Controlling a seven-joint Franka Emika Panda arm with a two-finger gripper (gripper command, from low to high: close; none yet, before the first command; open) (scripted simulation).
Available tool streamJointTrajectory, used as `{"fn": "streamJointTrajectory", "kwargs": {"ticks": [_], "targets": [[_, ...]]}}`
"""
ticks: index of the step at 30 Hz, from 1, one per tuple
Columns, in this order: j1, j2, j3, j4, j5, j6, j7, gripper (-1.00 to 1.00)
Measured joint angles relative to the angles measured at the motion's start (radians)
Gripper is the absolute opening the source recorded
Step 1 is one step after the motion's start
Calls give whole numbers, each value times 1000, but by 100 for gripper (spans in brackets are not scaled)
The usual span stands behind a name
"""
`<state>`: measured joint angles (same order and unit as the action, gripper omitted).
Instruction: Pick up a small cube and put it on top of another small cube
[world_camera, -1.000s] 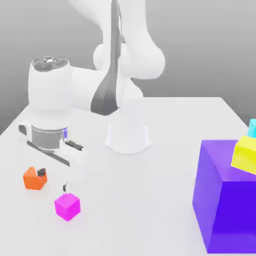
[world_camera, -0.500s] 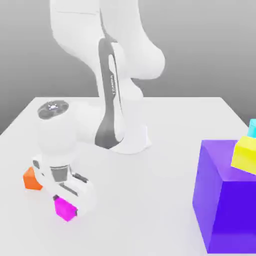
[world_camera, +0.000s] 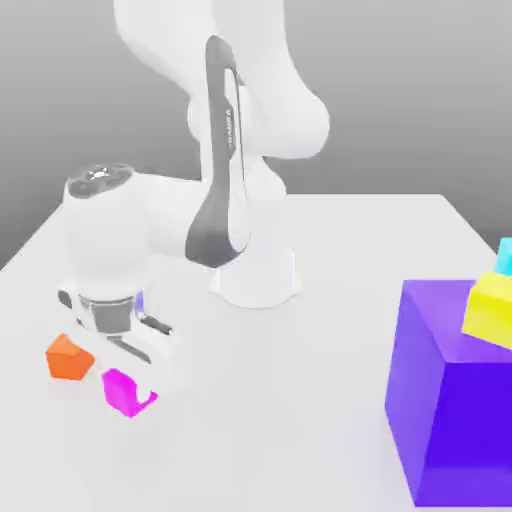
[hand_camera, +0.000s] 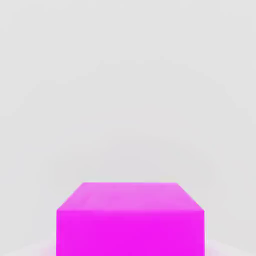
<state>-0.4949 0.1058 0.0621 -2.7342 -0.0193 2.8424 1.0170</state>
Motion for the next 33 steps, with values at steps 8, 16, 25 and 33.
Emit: {"fn": "streamJointTrajectory", "kwargs": {"ticks": [8, 16, 25, 33], "targets": [[180, -117, 84, 125, -102, -249, 477, -100], [362, -231, 221, 260, -35, -494, 883, -100], [550, -364, 433, 407, 129, -746, 1280, -100], [619, -350, 543, 370, 183, -685, 1438, 100]]}}
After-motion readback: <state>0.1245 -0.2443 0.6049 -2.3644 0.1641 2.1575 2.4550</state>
